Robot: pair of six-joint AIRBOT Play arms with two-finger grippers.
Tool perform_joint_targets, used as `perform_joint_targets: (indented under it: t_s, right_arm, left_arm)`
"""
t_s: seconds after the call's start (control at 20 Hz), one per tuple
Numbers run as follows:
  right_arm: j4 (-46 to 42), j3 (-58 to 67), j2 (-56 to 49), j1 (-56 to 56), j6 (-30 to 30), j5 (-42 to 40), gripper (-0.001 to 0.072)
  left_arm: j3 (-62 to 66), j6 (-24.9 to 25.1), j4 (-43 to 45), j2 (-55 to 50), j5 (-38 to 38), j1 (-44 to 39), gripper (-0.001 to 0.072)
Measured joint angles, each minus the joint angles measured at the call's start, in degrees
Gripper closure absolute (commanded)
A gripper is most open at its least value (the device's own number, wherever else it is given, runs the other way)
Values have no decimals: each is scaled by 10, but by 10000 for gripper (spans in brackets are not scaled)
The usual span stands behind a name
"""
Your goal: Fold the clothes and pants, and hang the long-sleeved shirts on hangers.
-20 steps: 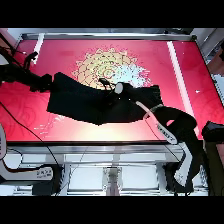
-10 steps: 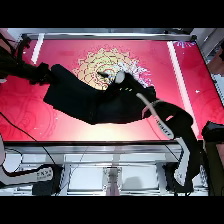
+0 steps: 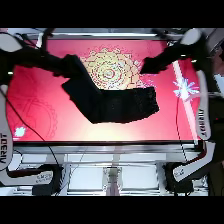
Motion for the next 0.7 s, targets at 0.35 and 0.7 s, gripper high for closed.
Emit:
perform_joint_targets:
  t_s: [0.35,0.7]
  right_arm:
    - [-4,1,34,-138,-8,39,502]
    - [-5,-6,37,-172,-10,38,501]
  left_arm:
    - [1,-29,-2,-90,163,-167,686]
    - [2,-31,-27,-171,256,-251,685]
